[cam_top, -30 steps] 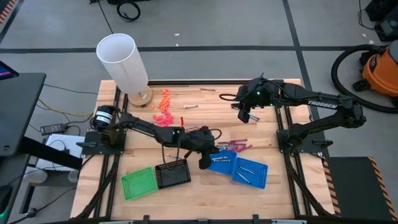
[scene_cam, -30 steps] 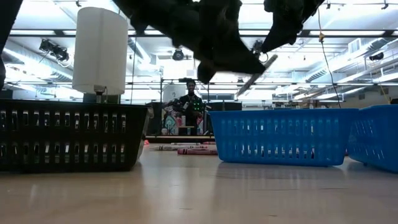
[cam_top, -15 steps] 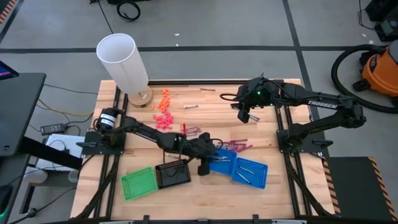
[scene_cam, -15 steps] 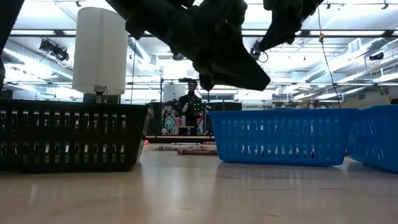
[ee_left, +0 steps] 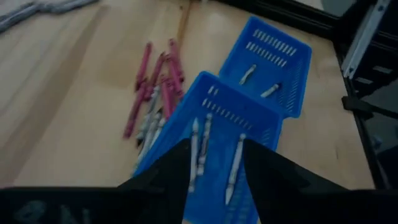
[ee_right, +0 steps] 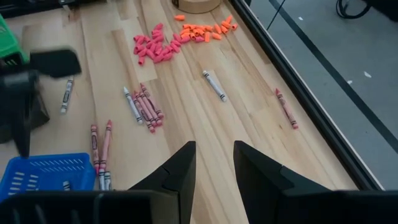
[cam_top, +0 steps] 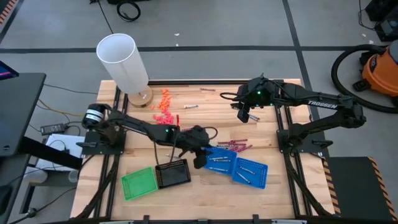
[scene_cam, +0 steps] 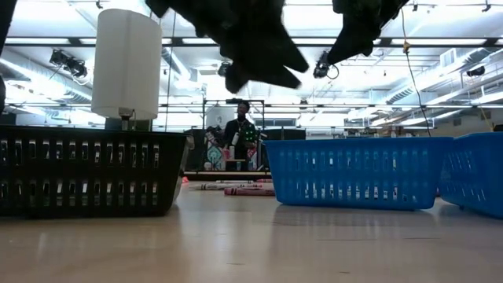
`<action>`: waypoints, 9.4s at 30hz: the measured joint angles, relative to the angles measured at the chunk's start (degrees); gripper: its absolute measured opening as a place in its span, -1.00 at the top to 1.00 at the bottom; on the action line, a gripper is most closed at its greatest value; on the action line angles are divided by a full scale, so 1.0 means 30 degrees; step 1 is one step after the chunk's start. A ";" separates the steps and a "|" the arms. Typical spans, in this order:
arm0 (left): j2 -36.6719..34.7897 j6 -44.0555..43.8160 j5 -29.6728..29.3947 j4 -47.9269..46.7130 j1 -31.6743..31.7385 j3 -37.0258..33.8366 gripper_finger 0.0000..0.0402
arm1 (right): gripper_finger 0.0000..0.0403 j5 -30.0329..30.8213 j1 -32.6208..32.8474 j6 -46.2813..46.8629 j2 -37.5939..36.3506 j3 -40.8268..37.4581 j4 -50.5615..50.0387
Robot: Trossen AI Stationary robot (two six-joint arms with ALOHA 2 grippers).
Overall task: Sort crayons
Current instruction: Put the white crayon into the left blue bin, then put the black crayon into the right blue bin
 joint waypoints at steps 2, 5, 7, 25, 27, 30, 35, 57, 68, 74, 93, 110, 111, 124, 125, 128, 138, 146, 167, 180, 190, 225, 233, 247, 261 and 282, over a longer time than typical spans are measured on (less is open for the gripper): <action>-0.0514 -0.0929 -0.0004 -0.1235 0.0152 0.0007 0.26 | 0.42 0.0000 0.0000 -0.0007 0.0000 0.0000 -0.0001; -0.0950 -0.2750 0.0269 -0.3629 0.0346 0.0000 0.28 | 0.42 0.0000 0.0000 -0.0067 0.0000 0.0006 0.0021; -0.1133 -0.3009 0.1078 -0.5644 0.0434 0.0000 0.28 | 0.42 0.0000 0.0000 -0.0265 0.0000 0.0001 0.0061; -0.1084 0.3307 -0.2045 -0.8535 0.1878 -0.2416 0.29 | 0.42 -0.0073 0.0022 -0.0497 0.0015 0.0006 0.1839; -0.1071 0.3373 -0.1267 -0.7239 0.2236 -0.3220 0.29 | 0.42 -0.0073 0.0022 -0.0363 0.0015 0.0004 0.2226; -0.1064 0.3802 -0.1749 -0.6980 0.2533 -0.3534 0.29 | 0.42 -0.0066 0.0022 0.0088 0.0015 0.0000 0.2357; -0.1067 0.7827 -0.1917 -0.6194 0.3475 -0.3526 0.29 | 0.42 0.0183 0.0022 0.0840 0.0077 0.0000 0.2441; 0.1018 1.0848 0.3363 0.0175 1.2413 -0.3342 0.29 | 0.42 0.1515 0.1311 0.3106 -0.0146 -0.0677 0.0748; 0.2149 1.2592 0.4007 0.0410 1.2477 -0.3315 0.29 | 0.42 0.1341 0.1394 0.4517 -0.0146 -0.2084 0.2914; 0.2362 1.3021 0.3172 0.0859 1.2798 -0.3284 0.29 | 0.42 0.1056 0.1647 0.4532 -0.0146 -0.2084 0.2997; 0.4176 1.3669 0.5382 -0.2048 1.3695 0.0387 0.42 | 0.42 0.0998 0.2022 0.4803 -0.0146 -0.2076 0.3030; 0.4089 1.4918 0.4758 -0.4111 1.3899 -0.1144 0.75 | 0.42 0.0991 0.2127 0.4816 -0.0146 -0.2076 0.3039; 0.4083 1.4769 0.4745 -0.4121 1.3899 -0.1151 0.84 | 0.42 0.0991 0.2127 0.4816 -0.0146 -0.2076 0.3037; 0.2247 1.2199 0.6993 -0.4036 1.2600 -0.0235 0.92 | 0.42 0.1317 0.1832 0.3984 -0.1152 -0.2062 0.2610; 0.2048 1.1789 0.7135 -0.4053 1.2233 -0.0235 0.92 | 0.42 0.1543 0.1637 0.3766 -0.1326 -0.2062 0.2535; 0.1785 1.0315 0.7176 -0.3627 1.0760 -0.0328 0.92 | 0.42 0.2421 0.0982 0.2742 -0.1581 -0.2055 0.2178; 0.1518 0.6978 0.6848 -0.0913 0.4209 0.0051 0.92 | 0.42 0.2658 -0.2168 0.1518 -0.1472 -0.3644 0.2268; 0.3593 0.4799 0.6485 -0.0106 0.2333 0.1269 0.92 | 0.42 0.1745 -0.3184 0.1814 -0.1450 -0.3993 0.3064; 0.5619 0.3958 0.7573 -0.3725 0.2626 0.5078 0.21 | 0.42 0.0890 -0.3118 0.1941 -0.1450 -0.3993 0.3015; 0.3522 0.5477 0.3257 -0.5717 0.2765 0.5056 0.29 | 0.42 0.0050 -0.3388 0.0795 -0.1399 -0.3993 0.5432; 0.3382 0.5644 0.3220 -0.6114 0.2970 0.5056 0.29 | 0.42 0.0022 -0.3388 0.0447 -0.1399 -0.3993 0.5273; -0.0817 0.3290 0.0145 -0.3743 0.3290 -0.0502 0.29 | 0.42 -0.2415 -0.5079 -0.1353 0.3969 -0.3942 0.5696; -0.2019 0.0937 -0.0858 -0.0551 0.2852 -0.3274 0.29 | 0.42 -0.3563 -0.6681 -0.1750 0.5612 -0.3920 0.5750; -0.2847 -0.2574 -0.2231 0.2110 0.2606 -0.5472 0.29 | 0.42 -0.2117 -0.7801 -0.3286 0.8957 -0.3723 0.4268; -0.2840 -0.2886 -0.2273 0.2290 0.2591 -0.5472 0.29 | 0.42 -0.4655 -0.9660 -0.7379 1.0178 -0.3723 0.3952; -0.2811 -0.3092 -0.2584 0.2290 0.2511 -0.5472 0.29 | 0.42 -0.5042 -0.9788 -0.8109 1.0065 -0.5357 0.5126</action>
